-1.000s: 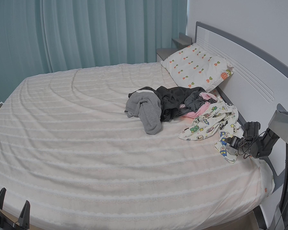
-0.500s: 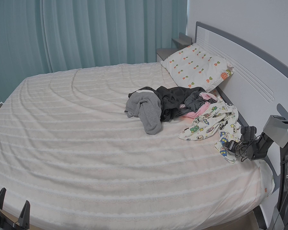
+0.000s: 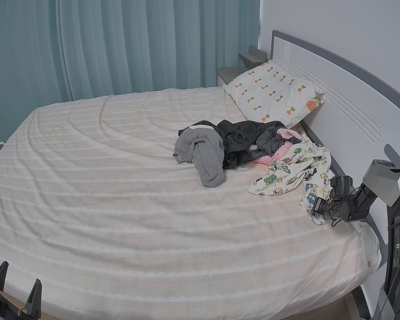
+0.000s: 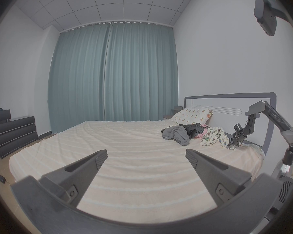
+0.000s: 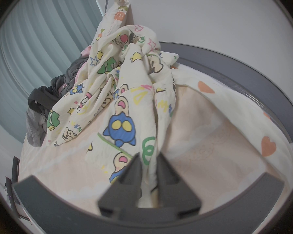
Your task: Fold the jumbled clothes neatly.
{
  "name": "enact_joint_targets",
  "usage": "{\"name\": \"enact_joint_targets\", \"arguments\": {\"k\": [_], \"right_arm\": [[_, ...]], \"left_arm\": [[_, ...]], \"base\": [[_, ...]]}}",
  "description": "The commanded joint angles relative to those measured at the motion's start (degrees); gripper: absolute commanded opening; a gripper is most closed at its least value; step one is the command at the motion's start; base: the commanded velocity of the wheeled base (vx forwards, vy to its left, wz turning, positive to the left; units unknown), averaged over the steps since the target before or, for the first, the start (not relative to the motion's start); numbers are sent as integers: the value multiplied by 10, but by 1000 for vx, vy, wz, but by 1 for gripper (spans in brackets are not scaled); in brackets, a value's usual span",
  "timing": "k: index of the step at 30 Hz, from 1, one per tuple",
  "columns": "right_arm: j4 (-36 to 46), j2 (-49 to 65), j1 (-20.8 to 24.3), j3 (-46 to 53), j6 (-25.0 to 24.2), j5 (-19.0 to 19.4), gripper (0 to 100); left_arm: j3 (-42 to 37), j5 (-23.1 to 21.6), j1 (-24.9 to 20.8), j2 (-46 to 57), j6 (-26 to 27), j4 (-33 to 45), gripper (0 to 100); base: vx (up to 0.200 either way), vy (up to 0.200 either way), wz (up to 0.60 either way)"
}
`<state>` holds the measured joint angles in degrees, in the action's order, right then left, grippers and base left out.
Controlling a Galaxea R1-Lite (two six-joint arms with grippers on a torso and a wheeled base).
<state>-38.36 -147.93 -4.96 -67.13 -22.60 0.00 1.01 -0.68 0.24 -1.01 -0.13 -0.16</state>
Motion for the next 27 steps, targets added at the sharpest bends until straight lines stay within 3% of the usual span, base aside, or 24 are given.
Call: {"name": "enact_joint_targets", "arguments": {"k": [1,7,12,21,27], "right_arm": [[-4,5,0,5,-3,0,0],[-36,41,-3,43,-19,3,0],[-79,104,0,124,-38,48,0],[-87,180,10,215,-41,63,0],[-119,256,23,313,-43,127,0]], "left_arm": [[-10,0,0,5,0,0,100],[-10,0,0,5,0,0,100],[-10,0,0,5,0,0,100],[-10,0,0,5,0,0,100],[-10,0,0,5,0,0,100]], "base": [[0,0,0],[0,0,0],[0,0,0],[0,0,0],[0,0,0]]}}
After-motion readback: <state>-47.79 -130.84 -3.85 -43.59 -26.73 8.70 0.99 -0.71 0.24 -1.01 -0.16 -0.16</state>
